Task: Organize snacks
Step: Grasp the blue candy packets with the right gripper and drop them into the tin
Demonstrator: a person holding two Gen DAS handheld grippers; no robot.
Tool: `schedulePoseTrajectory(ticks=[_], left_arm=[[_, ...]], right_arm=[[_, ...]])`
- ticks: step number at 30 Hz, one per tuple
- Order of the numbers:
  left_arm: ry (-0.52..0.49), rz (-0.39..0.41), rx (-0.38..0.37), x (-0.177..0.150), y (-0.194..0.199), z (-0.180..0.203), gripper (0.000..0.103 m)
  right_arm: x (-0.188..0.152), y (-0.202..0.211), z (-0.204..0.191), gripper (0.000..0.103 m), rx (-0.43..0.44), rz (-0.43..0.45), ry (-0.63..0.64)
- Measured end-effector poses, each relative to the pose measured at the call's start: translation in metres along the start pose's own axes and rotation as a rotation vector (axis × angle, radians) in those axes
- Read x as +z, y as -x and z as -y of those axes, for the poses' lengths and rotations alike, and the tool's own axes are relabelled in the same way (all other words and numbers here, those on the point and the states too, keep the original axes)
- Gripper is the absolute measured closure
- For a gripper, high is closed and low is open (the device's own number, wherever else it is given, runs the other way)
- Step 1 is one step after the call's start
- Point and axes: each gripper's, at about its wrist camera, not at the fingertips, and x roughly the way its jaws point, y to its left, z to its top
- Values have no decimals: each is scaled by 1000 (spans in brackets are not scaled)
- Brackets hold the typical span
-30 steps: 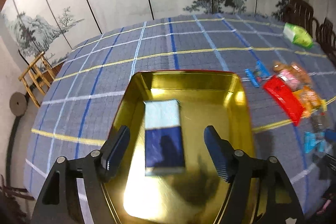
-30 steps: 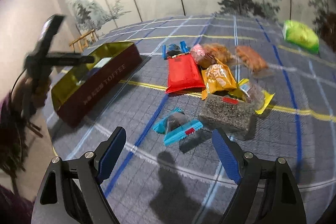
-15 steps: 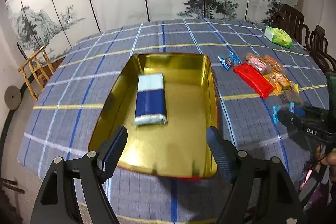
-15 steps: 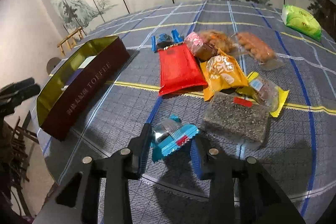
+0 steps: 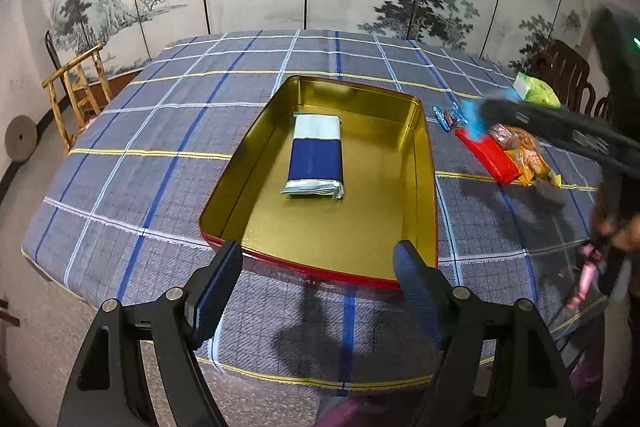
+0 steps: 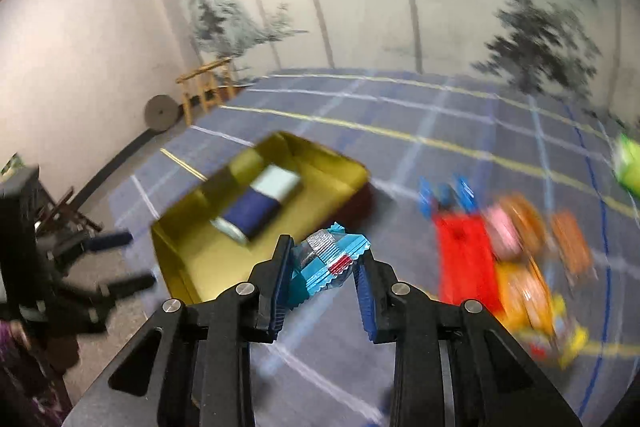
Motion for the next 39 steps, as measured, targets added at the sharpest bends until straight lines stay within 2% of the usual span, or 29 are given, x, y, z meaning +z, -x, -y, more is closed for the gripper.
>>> schedulePoseTrajectory(ticks=[6, 9, 13, 27, 39], left_arm=[[8, 9, 8, 0, 4, -6, 28], [10, -1, 14, 2, 2, -11, 24], [22, -4, 12, 3, 0, -18, 24], [31, -29, 36, -1, -11, -31, 22], [19, -42, 41, -2, -13, -27, 19]], right_arm=[[37, -65, -20, 72, 7, -84, 66], [44, -95, -23, 72, -10, -128, 85], [47, -126, -20, 72, -32, -179, 80], [52, -169, -19, 72, -84, -232, 69], [57, -177, -21, 71, -98, -221, 60]])
